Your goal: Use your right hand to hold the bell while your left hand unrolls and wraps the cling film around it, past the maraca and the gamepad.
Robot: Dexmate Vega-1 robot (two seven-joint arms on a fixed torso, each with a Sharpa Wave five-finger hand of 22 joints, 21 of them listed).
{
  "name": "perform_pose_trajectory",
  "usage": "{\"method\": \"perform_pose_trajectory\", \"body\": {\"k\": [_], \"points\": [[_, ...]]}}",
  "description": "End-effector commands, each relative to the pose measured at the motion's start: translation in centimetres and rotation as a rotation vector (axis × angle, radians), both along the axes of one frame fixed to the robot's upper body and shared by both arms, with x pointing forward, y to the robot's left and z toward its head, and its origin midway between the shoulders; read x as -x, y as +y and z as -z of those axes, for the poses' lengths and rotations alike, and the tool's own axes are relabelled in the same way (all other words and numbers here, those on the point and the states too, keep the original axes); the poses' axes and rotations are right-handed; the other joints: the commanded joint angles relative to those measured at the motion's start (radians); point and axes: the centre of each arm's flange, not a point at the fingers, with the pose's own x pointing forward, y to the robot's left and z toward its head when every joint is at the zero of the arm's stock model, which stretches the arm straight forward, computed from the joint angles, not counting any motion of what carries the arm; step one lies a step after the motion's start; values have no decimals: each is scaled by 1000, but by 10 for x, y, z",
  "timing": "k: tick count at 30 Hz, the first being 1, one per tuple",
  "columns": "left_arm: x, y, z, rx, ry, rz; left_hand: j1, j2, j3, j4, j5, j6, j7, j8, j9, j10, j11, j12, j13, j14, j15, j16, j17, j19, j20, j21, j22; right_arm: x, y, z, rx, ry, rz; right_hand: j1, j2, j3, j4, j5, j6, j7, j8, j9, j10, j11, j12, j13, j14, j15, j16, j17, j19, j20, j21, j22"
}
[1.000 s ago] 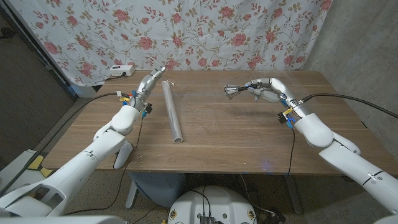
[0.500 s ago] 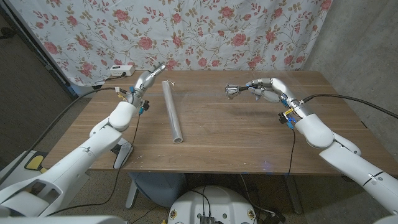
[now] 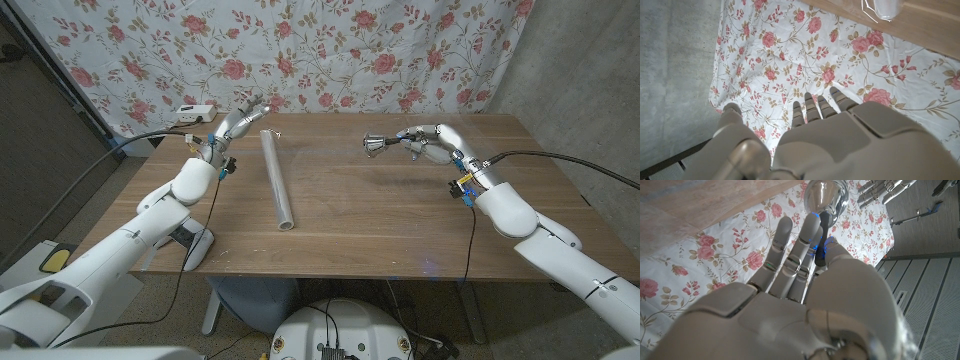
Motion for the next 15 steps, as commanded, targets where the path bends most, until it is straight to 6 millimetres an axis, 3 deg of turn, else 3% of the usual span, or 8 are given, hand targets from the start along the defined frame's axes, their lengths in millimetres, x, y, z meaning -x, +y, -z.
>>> {"method": "perform_pose_trajectory", "body": {"k": [1, 6, 12, 15], "points": [[9, -3, -10, -177, -99, -109, 79, -19, 12, -10, 8, -94, -15, -13, 4, -13, -12, -10, 4, -1, -15, 1, 4, 20, 0, -2, 4, 0, -2, -1, 4, -3, 3, 9, 1, 6, -2, 6, 11, -1, -5, 3, 5, -5, -2, 4, 8, -12, -6, 4, -4, -144, 6, -1], [11, 0, -14, -236, -121, -140, 105, -29, 14, -8, 10, -119, -18, -9, 5, -23, -16, -14, 5, -9, -16, -2, 4, 25, -3, -2, 4, 1, -4, -3, 5, -9, 2, 9, 0, 7, -2, 6, 11, -2, -6, 3, 4, -5, -4, 4, 10, -12, -8, 5, -5, -144, 10, -5], [14, 0, -20, -319, -157, -182, 139, -41, 16, -1, 12, -23, 3, 33, 10, -23, -16, -13, 7, -9, -18, 0, 4, 28, -5, -4, 4, 2, -5, -4, 5, -13, 7, 9, 0, 8, -2, 6, 13, -1, -6, 4, 5, -4, -4, 5, 11, -12, -10, 7, -7, -145, 13, -9], [11, 3, -20, -312, -138, -180, 144, -43, 16, 1, 13, -11, 1, 37, 12, -18, -19, -11, 7, -7, -21, 1, 4, 30, -9, -4, 4, 3, -7, -4, 4, -11, 9, 9, 0, 9, -2, 6, 12, -1, -7, 4, 5, -4, -4, 6, 12, -12, -11, 8, -7, -145, 14, -12]]}}
